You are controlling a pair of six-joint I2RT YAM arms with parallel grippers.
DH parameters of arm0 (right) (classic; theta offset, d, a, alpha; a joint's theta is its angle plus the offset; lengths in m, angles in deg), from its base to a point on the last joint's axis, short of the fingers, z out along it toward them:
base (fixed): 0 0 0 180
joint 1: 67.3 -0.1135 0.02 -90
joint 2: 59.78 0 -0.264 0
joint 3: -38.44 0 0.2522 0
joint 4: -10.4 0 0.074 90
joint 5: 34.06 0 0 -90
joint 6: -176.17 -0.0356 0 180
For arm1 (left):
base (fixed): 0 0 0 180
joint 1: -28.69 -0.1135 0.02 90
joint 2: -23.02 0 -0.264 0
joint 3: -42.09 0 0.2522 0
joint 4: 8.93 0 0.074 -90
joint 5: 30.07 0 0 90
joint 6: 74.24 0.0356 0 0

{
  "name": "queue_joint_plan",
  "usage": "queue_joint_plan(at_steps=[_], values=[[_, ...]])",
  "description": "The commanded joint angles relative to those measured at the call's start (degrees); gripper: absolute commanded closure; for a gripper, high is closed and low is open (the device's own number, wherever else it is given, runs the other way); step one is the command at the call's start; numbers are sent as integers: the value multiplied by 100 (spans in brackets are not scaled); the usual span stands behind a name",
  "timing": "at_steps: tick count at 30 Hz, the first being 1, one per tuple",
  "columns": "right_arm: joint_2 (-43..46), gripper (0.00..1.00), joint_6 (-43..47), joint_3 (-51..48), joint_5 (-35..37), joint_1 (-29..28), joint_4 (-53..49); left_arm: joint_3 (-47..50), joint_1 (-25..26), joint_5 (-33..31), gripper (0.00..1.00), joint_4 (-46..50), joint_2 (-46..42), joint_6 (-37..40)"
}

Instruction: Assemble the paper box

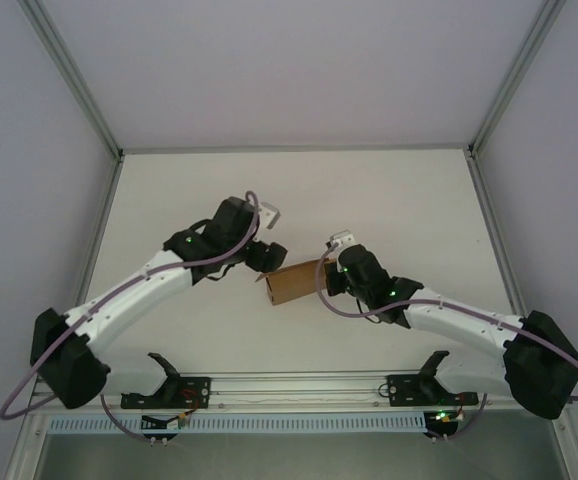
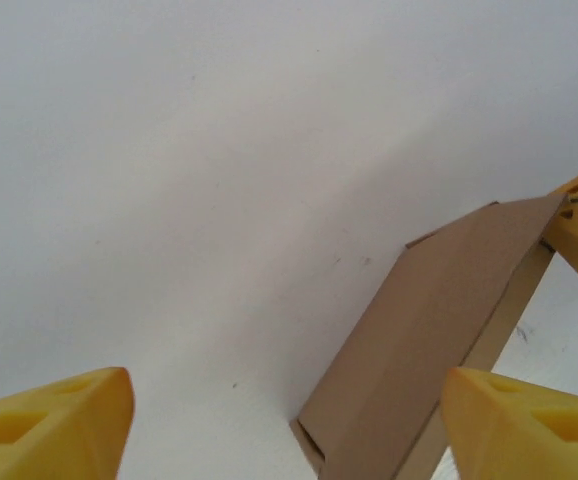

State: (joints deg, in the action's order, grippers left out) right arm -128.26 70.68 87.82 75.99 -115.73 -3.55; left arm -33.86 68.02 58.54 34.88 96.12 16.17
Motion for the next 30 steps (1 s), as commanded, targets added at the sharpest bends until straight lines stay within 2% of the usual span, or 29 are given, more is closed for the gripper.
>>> queue_joint_plan(at_steps=[1,4,10,19,30], values=[[-310,100,-345,130,427,-110,-1097,301,18,68,30,290,-121,-672],[-421,100,-553,351,624,-158,-1445,321,13,111,41,520,-89,-722],[-353,100,-697,423,537,-203,-1517,508,17,335,44,347,-114,-532],[-400,100,-804,693,514,-244,-1854,405,86,692,57,452,118,-322],[-728,100,-1006,942,517,-263,-1998,441,141,541,54,390,18,-257]])
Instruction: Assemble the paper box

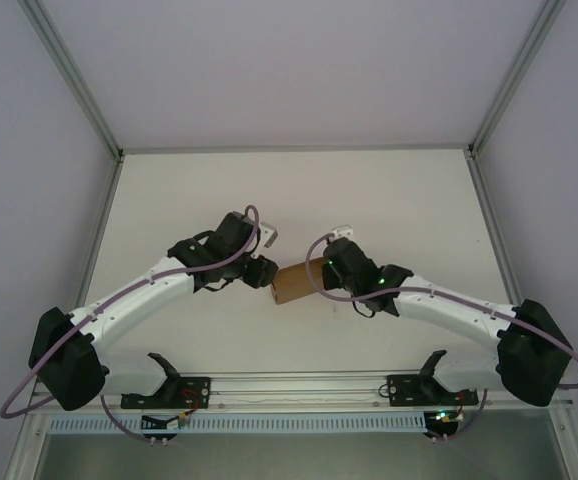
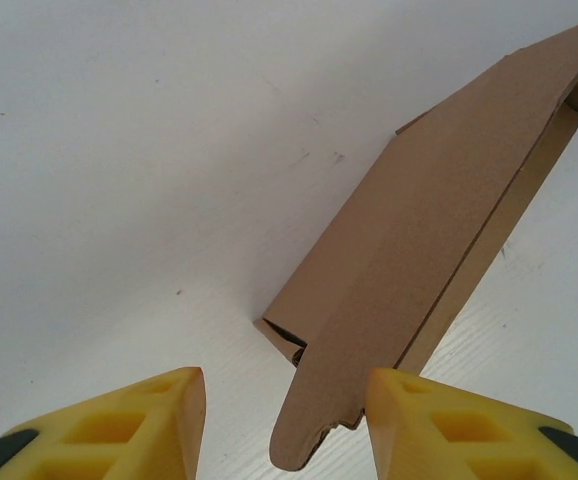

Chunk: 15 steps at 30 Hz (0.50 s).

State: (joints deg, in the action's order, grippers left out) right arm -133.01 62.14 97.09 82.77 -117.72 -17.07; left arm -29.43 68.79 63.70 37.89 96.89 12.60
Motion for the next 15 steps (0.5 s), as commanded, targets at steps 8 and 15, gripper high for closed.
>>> queue_joint_plan(at_steps=[8,15], values=[[-601,100,-146,300,-184,-65,-800,-153,59,-120,53,102,-27,107],[-600,100,-141,302,-290,-63,-809,-193,58,-383,51,96,-314,13]])
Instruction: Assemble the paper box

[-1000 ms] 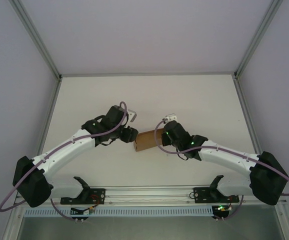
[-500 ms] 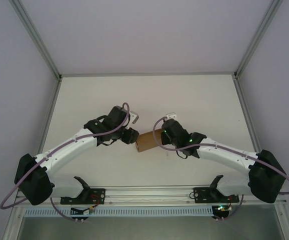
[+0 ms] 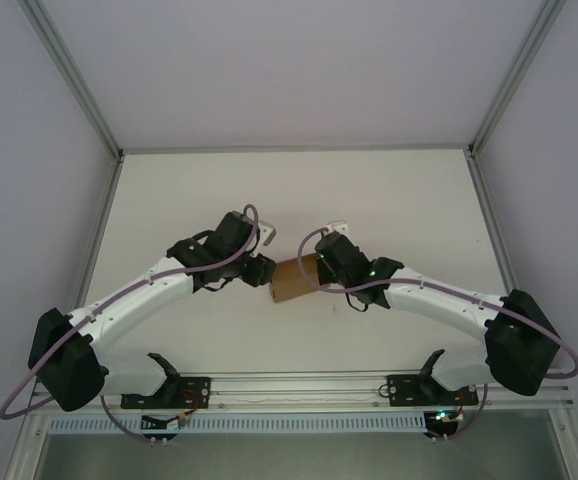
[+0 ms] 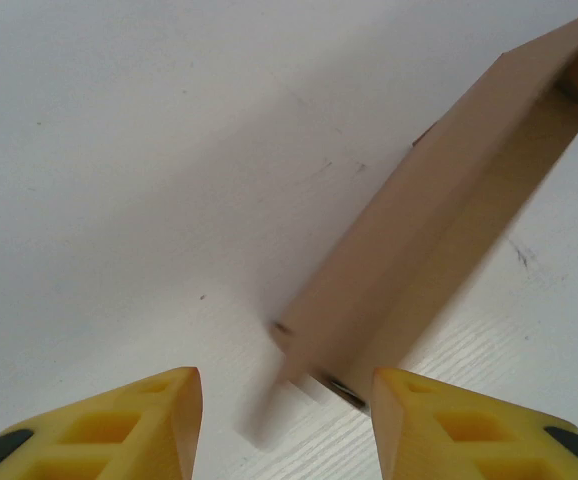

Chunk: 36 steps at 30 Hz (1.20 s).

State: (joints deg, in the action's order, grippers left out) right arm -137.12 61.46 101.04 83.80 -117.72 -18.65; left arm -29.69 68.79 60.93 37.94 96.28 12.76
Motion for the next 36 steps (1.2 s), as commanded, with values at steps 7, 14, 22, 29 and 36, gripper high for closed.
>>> queue_joint_plan(at_steps=[7,14,22,29,36], values=[[14,100,18,-299,-497,-73,-443,-1,1,-36,46,-58,-396,201],[-137,100,27,-164,-553,-74,-533,-225,-64,219,51,168,163,666],[-90,100,35,-185,-614,-74,-486,-279,-112,-294,59,216,443,615],[-106,100,28,-172,-613,-73,-529,-256,-121,-105,62,180,223,581],[-114,100,10,-147,-629,-70,-537,-217,-110,-103,81,226,229,174]])
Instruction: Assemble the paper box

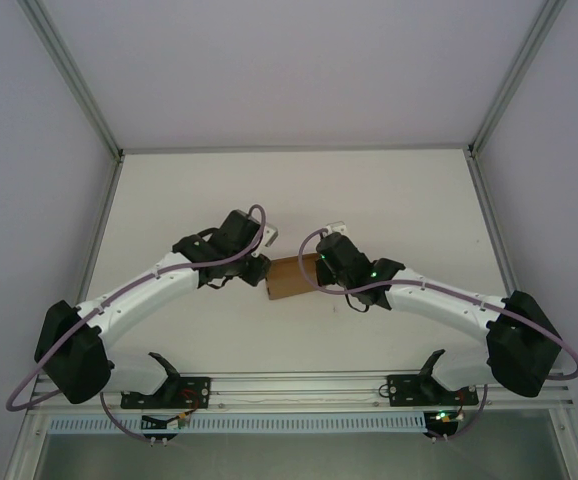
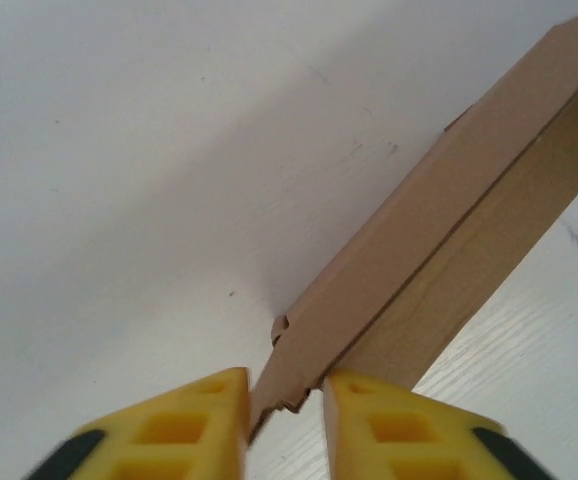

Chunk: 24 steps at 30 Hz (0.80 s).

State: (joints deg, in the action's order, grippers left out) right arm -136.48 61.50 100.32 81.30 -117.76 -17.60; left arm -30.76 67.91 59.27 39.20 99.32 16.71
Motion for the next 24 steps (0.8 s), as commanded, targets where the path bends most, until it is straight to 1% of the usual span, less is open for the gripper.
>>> queue_joint_plan(at_steps=[1,9,14,21,24], values=[[-171,100,-3,-69,-371,-68,-641,-113,-20,67,85,82,-53,-324],[-92,100,-73,-126,-287,-83,-621,-14,74,-258,100,-37,-40,-994],[-125,100,-164,-106,-200,-152,-617,-11,282,-459,100,-11,15,-1495],[-24,100,-407,-131,113,-317,-644,-277,378,-413,100,271,184,-2671],[-59,100,-513,-140,289,-410,-701,-423,389,-594,100,401,249,-3249]])
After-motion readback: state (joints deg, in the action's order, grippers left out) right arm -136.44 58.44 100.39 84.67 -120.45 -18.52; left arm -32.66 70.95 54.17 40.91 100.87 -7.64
